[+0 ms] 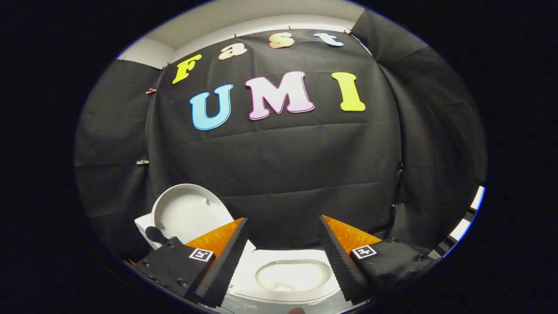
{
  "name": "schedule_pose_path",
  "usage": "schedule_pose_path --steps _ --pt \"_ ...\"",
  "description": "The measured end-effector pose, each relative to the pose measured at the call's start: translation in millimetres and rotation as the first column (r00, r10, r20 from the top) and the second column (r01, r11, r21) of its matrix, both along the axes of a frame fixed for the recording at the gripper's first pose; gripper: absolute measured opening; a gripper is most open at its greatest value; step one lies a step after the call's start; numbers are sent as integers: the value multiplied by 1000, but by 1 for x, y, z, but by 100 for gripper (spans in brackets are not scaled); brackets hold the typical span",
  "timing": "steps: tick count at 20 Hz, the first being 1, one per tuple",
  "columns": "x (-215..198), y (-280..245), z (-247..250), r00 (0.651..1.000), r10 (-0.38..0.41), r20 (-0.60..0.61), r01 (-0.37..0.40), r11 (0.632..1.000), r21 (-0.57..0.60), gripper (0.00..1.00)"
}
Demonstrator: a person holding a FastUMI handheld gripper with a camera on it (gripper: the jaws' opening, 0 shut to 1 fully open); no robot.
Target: Open the toilet lid.
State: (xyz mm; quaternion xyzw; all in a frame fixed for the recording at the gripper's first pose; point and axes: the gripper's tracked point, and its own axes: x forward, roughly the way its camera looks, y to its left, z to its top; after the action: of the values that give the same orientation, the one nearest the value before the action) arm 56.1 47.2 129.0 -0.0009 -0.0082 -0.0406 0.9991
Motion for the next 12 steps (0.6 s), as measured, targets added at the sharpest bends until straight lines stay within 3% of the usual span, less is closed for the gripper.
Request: schedule_pose_path --steps 12 --pt "-1 -9 3 999 -33 44 33 999 3 99"
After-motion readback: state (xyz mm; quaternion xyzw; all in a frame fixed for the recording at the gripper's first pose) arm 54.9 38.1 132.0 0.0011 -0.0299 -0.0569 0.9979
